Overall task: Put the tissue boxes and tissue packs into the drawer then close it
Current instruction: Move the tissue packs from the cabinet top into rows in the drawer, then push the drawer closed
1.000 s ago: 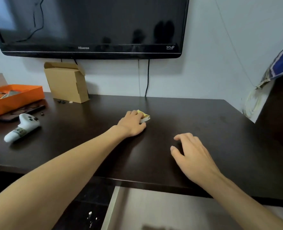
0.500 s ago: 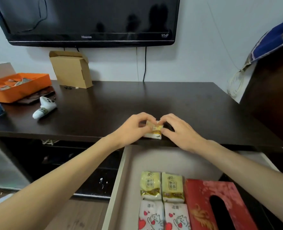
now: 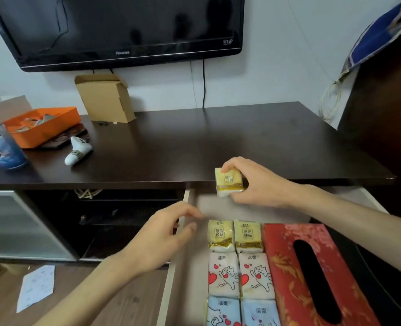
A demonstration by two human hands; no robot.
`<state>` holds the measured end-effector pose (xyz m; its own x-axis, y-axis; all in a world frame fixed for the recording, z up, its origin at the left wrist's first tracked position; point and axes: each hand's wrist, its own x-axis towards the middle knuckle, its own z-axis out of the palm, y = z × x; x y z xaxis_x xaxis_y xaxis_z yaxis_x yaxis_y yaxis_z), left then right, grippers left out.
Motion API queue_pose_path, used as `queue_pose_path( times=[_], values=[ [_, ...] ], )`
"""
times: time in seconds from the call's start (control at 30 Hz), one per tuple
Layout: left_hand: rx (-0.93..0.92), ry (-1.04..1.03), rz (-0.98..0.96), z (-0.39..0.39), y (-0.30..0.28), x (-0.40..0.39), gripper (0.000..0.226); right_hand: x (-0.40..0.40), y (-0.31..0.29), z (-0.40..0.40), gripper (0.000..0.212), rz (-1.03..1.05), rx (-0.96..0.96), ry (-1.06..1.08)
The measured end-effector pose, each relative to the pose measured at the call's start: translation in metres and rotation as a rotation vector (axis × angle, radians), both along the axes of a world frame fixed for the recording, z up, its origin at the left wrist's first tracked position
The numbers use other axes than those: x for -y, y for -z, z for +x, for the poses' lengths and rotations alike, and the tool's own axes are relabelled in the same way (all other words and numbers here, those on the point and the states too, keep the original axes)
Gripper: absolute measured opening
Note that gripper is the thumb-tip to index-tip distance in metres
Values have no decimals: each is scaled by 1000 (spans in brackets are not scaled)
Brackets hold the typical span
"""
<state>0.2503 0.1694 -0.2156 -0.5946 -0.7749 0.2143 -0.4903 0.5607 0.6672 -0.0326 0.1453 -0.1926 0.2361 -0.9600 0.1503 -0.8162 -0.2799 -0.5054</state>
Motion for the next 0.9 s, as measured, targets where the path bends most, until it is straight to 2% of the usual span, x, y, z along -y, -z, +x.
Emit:
queue_pose_path(
  times=[0.07,0.17,0.27,0.47,0.6,0.77,0.9],
  values=[
    [86,13,-58,7,12,-18,22,-31,11,-4,55,75,27,7],
    [172,20,-140,9,27,-34,26,-62,26,-9,53,130,-143,-9],
    [149,2,-163,8,39,-39,26,-70,37,-11,55,168,-196,-22],
    [154,-16,-200,6,52,-48,26,-70,46,-4,41,197,-248,-12],
    [152,-32,-135,6,49,-55,24,-82,40,-1,25,156,-144,-6],
    [168,-39,-53,10,32,-77,24,-126,19,-2,14,64,-115,-22],
    [183,13,-60,16,15,-117,27,-190,14,-7,20,46,-98,-24]
  ],
)
